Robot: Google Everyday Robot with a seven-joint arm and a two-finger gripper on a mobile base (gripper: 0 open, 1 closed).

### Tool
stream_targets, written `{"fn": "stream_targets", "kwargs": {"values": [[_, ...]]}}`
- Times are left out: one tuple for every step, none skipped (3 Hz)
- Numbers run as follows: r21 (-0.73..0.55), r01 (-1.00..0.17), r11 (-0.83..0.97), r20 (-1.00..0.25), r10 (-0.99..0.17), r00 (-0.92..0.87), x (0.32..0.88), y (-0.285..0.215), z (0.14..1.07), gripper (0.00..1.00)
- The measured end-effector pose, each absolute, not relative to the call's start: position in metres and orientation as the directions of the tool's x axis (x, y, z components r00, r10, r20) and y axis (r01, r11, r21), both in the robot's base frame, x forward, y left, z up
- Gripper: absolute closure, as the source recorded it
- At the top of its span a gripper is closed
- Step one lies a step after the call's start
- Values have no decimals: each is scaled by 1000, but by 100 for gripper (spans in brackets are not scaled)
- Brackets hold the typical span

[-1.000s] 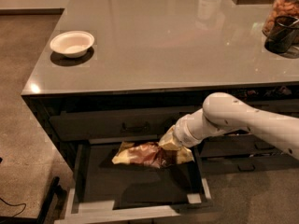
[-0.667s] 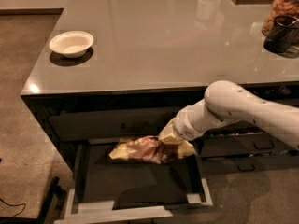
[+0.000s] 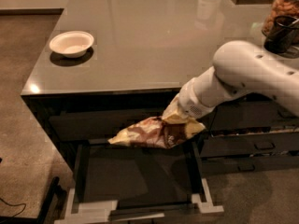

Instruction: Pick brown chip bag from middle drawer and place on counter

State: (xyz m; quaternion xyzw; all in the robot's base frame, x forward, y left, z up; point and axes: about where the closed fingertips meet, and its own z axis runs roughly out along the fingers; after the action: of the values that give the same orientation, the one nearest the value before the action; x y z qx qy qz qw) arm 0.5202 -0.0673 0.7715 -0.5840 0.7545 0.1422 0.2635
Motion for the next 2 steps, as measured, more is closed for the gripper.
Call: {"fn": "stream_targets", "kwargs": {"values": [[-147, -948, 282, -542, -825, -161, 521, -68, 828, 100], [-183, -939, 290, -521, -839, -157, 517, -68, 870, 100]]}}
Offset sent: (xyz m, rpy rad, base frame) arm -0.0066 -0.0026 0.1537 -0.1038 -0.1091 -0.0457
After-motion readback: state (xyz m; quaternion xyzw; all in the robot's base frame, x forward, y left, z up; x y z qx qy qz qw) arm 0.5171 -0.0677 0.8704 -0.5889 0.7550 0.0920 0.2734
